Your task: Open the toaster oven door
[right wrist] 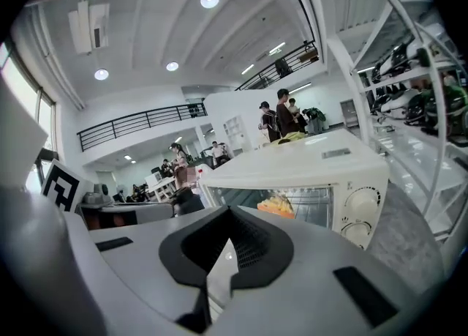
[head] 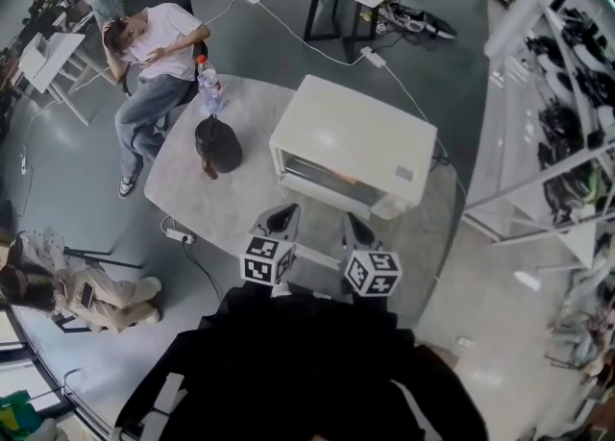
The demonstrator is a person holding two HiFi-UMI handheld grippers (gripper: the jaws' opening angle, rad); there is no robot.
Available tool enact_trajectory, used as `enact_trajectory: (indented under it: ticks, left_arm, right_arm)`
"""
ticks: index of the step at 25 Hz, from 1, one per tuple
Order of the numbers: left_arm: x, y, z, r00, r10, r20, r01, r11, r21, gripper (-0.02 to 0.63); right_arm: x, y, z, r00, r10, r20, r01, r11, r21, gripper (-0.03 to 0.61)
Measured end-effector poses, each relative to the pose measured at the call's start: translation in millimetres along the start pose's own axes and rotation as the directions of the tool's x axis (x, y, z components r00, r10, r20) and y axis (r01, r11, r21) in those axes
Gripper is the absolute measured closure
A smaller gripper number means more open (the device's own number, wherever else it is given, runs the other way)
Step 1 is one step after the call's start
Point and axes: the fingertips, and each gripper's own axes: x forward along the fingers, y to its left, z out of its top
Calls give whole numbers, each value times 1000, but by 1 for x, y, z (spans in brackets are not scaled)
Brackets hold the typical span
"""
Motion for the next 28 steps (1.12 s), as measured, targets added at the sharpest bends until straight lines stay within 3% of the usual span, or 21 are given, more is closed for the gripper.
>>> enact_trajectory:
  ticks: [6, 13, 28]
  left_arm:
    - [-13, -15, 47, 992, -21, 125, 15, 999, 49, 611]
    - [-20, -20, 69, 980, -24, 198, 13, 998, 58, 611]
    - [-22, -28, 69, 976, -24, 215, 15, 999, 43, 611]
  right_arm:
    - [-10, 0, 23, 998, -2, 69, 3, 1000, -13, 575]
    - [-21, -8, 44, 992, -14, 126, 17, 1000, -20, 575]
    - [-31, -11, 52, 988, -10, 156, 16, 999, -38, 575]
